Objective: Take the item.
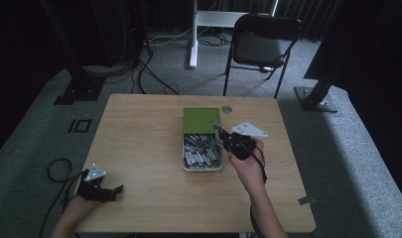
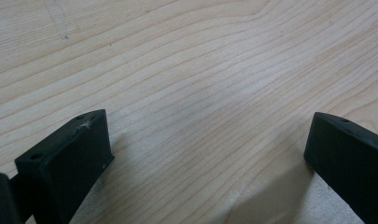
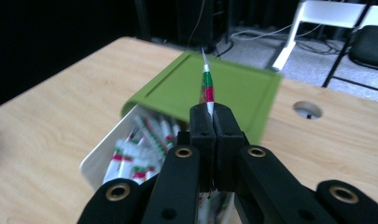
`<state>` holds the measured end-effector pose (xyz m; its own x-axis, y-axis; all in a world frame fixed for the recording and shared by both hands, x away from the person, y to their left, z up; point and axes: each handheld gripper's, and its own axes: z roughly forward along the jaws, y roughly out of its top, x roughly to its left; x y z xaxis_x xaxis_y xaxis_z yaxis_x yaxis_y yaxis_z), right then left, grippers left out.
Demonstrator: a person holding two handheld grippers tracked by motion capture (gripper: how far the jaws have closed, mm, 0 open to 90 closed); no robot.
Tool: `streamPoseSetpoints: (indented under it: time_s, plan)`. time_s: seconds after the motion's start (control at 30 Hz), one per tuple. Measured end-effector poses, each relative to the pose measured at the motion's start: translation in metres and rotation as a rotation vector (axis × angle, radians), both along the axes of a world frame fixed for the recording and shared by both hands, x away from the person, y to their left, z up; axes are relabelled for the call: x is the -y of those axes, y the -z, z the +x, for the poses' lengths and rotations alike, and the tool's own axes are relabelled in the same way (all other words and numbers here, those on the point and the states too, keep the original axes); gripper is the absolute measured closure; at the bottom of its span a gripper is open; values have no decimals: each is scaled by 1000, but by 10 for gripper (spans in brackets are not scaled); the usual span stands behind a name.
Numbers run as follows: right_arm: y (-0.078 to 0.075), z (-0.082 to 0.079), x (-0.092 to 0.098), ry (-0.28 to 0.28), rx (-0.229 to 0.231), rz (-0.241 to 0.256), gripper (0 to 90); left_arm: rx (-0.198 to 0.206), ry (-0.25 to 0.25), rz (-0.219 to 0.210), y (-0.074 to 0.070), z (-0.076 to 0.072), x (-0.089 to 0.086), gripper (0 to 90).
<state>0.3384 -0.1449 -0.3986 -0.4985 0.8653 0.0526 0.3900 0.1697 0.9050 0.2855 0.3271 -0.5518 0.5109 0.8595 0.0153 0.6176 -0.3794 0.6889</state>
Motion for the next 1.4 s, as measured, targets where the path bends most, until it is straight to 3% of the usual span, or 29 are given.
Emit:
streamPoseSetpoints:
  time_s: [0.2, 0.47, 0.87, 1.03, 1.33, 1.4]
  plan:
    - [2, 9, 23, 62, -11, 11, 895, -1, 1, 1, 0, 0, 0, 13]
    - [36, 16, 45, 114, -85, 40, 895, -1, -1, -1, 0, 0, 0, 13]
    - [85, 22, 42, 100, -178, 114, 898, -2, 0, 1, 0, 0, 0, 13]
    - [94, 27, 38, 97, -199, 133, 898, -2, 0, 1, 0, 0, 0, 13]
    - [115, 40, 41, 108, -238, 103, 893, -1, -1, -2, 0, 0, 0, 13]
    - [118, 42, 43, 117, -231, 67, 886, -1, -1, -1, 0, 0, 0, 13]
